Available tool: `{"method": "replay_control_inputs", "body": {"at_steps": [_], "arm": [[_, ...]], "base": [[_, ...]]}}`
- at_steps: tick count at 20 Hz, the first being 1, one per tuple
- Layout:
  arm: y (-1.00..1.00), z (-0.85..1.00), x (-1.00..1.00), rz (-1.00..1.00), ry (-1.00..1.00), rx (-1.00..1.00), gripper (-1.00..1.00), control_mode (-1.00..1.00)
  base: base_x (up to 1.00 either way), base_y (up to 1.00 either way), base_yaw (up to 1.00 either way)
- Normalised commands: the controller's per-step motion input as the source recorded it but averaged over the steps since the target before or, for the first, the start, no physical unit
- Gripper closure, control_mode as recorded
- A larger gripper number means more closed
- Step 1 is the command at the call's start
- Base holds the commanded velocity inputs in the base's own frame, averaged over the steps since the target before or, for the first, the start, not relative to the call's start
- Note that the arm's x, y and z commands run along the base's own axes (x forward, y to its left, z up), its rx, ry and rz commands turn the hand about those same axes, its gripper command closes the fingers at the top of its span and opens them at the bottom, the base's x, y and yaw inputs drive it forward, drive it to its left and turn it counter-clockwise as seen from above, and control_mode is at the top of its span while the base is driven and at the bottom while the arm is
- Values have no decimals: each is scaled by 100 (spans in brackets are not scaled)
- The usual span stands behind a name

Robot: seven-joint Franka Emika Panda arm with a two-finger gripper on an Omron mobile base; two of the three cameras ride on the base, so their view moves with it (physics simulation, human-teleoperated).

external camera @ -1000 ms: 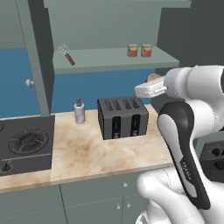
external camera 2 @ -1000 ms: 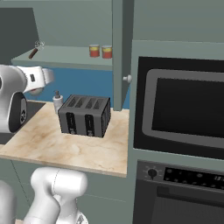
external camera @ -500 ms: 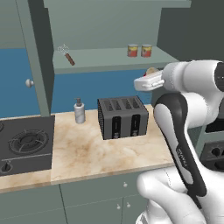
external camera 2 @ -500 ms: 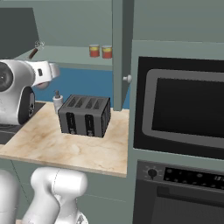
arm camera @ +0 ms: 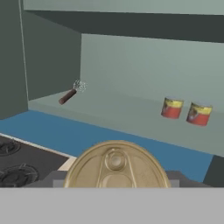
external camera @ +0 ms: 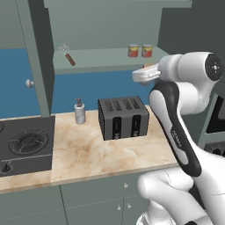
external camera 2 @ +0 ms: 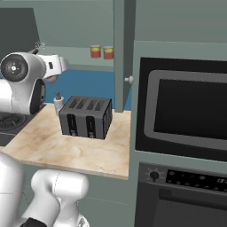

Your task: Pick the cans from the counter and place them in their designated side in the cabinet.

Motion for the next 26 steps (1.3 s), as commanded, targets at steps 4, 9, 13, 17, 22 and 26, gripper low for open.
{"method": "replay_control_inputs", "body": {"at_steps": [4,9,13,17,22,26], "arm": [[-8,13,41,0,-1,0,100,-100],[-6,12,38,0,-2,0,100,-100],[-3,9,39,0,-1,0,100,-100],[-3,10,38,0,-2,0,100,-100],[-6,7,37,0,-1,0,100,-100],[-10,2,36,0,0,0,100,-100]], "base": [[0,0,0],[0,0,0],[0,0,0],[0,0,0],[0,0,0],[0,0,0]]}}
